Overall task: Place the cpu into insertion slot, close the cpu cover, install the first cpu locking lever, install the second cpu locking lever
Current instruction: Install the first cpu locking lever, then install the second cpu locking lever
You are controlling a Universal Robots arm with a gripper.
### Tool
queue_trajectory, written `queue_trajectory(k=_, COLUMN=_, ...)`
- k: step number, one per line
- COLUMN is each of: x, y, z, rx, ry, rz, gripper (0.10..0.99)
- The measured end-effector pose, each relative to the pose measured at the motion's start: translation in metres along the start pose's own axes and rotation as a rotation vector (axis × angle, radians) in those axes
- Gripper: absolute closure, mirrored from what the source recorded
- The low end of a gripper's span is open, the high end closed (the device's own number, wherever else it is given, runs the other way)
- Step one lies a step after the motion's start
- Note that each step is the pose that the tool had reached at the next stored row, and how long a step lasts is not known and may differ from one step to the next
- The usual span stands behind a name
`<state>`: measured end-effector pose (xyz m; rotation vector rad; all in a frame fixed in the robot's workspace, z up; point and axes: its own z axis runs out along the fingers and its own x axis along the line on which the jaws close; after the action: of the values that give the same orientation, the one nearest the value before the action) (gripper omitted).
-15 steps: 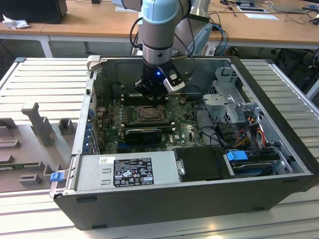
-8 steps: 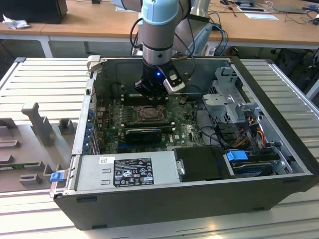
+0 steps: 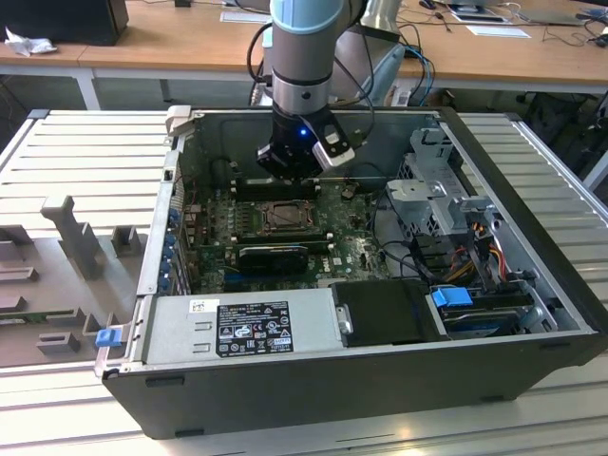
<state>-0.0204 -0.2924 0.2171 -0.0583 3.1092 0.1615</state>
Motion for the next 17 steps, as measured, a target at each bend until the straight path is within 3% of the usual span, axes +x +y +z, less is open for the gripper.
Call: queue_trajectory(k=17, x=0.0001, y=-0.0050, z=-0.0023, rx=0.000, ry=0.0001, rz=0.000, gripper=0.980)
